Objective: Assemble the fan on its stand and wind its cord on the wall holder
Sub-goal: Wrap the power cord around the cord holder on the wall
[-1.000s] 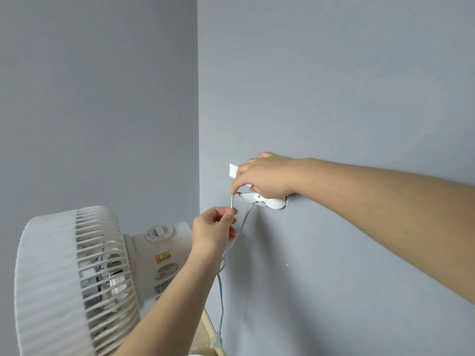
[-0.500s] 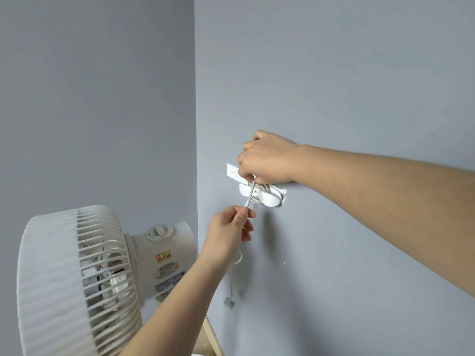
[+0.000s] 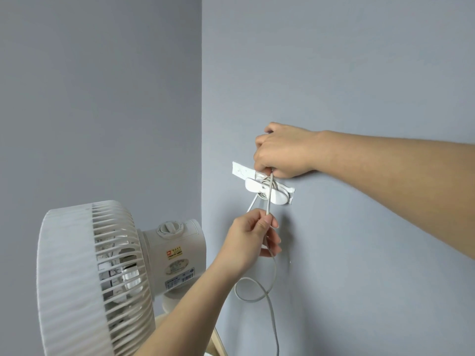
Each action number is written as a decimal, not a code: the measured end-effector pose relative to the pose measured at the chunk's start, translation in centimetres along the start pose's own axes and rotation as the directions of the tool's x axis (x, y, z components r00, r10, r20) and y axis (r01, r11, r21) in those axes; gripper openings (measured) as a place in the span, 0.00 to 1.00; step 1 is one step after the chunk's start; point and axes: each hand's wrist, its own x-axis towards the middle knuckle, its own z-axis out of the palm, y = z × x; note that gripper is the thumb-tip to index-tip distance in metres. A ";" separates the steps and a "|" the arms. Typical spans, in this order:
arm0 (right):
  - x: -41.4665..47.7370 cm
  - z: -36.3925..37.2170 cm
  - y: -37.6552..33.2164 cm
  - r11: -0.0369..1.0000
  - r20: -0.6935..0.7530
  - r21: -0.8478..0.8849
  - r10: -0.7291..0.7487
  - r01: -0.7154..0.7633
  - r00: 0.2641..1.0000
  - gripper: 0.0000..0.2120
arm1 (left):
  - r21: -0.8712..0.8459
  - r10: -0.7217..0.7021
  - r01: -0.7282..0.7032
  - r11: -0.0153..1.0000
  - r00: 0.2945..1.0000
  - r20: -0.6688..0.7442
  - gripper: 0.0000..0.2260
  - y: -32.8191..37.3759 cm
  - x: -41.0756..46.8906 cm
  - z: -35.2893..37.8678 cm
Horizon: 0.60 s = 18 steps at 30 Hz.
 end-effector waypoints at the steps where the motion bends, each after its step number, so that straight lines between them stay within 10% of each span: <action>1: 0.0 -0.1 0.0 1.000 0.015 0.008 -0.005 0.004 1.000 0.08 | 0.001 0.002 -0.002 1.000 1.000 0.002 0.12 -0.1 0.0 0.1; 7: 0.2 -0.1 -0.1 1.000 0.006 -0.003 -0.030 0.030 1.000 0.11 | -0.016 -0.007 0.006 1.000 0.999 -0.043 0.13 -0.7 0.3 0.1; 11: 0.4 0.2 -0.3 0.999 0.008 -0.002 -0.037 0.037 0.999 0.12 | 0.208 0.152 -0.068 0.976 0.895 -0.419 0.08 -1.2 1.9 0.1; 18: 0.1 -0.1 0.0 0.997 0.030 -0.012 -0.079 0.079 0.996 0.10 | 0.415 0.227 -0.065 0.907 0.907 -0.354 0.17 -0.8 4.7 1.4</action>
